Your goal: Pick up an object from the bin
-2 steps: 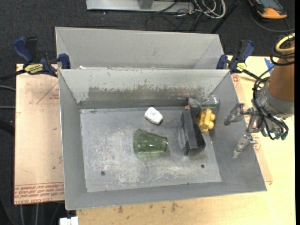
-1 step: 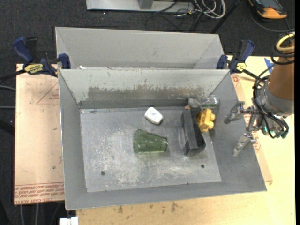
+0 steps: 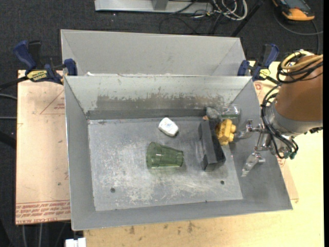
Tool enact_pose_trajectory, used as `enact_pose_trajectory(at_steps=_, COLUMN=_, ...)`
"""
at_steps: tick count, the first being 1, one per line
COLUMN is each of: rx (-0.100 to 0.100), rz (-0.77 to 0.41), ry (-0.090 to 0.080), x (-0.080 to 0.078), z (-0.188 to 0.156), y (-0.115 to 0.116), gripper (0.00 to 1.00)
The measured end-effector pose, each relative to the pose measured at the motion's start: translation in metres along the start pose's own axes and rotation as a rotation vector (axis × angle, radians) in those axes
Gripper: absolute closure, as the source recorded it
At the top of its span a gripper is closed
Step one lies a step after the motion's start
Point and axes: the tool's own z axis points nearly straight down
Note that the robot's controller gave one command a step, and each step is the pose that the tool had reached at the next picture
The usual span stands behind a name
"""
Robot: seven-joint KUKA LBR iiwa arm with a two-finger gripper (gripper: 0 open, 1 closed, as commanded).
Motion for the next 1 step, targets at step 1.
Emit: enact_pose_trajectory(at_steps=1, rx=-0.003, rz=-0.116, ry=0.007, x=0.0044, z=0.0417, y=0.0341, gripper=0.0)
